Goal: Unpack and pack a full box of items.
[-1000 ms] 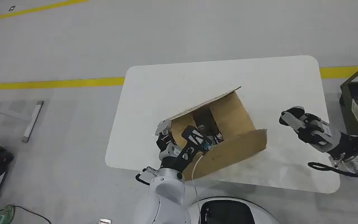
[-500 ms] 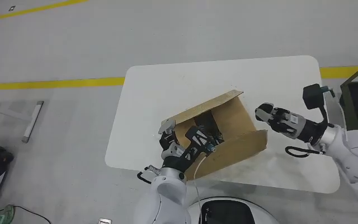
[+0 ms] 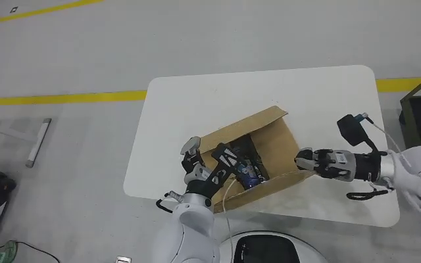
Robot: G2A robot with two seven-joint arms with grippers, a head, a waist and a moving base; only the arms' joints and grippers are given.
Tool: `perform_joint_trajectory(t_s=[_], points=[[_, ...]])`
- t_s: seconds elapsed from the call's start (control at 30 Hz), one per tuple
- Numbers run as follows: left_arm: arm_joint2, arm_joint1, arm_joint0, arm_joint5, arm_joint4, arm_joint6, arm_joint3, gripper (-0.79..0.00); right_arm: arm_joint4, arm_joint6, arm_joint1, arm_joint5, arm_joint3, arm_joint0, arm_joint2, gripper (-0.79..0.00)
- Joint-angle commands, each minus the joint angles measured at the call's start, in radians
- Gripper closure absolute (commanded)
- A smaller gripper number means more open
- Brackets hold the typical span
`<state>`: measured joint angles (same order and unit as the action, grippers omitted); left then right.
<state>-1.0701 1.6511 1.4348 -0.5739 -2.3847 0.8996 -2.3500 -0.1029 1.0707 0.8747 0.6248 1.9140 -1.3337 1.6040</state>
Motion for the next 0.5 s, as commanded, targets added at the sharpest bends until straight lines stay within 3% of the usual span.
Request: perform_joint_trajectory(t_s=[0.0, 0.13, 0.47], points=[[-0.005, 0.000, -0.006, 0.005, 0.006, 0.004, 0.000, -0.785, 0.013, 0.030, -0.004, 0.015, 0.008, -0.014, 0.011, 0.000], [-0.016, 0.002, -0.010, 0.028, 0.020, 0.018, 0.000, -0.785, 0.069, 0.043, -0.011, 0.082, 0.048, -0.064, 0.020, 0.000], [-0.024, 0.002, -0.013, 0.063, 0.036, 0.040, 0.000, -0.785, 0.238, -0.074, -0.022, 0.197, 0.051, -0.182, 0.018, 0.000]])
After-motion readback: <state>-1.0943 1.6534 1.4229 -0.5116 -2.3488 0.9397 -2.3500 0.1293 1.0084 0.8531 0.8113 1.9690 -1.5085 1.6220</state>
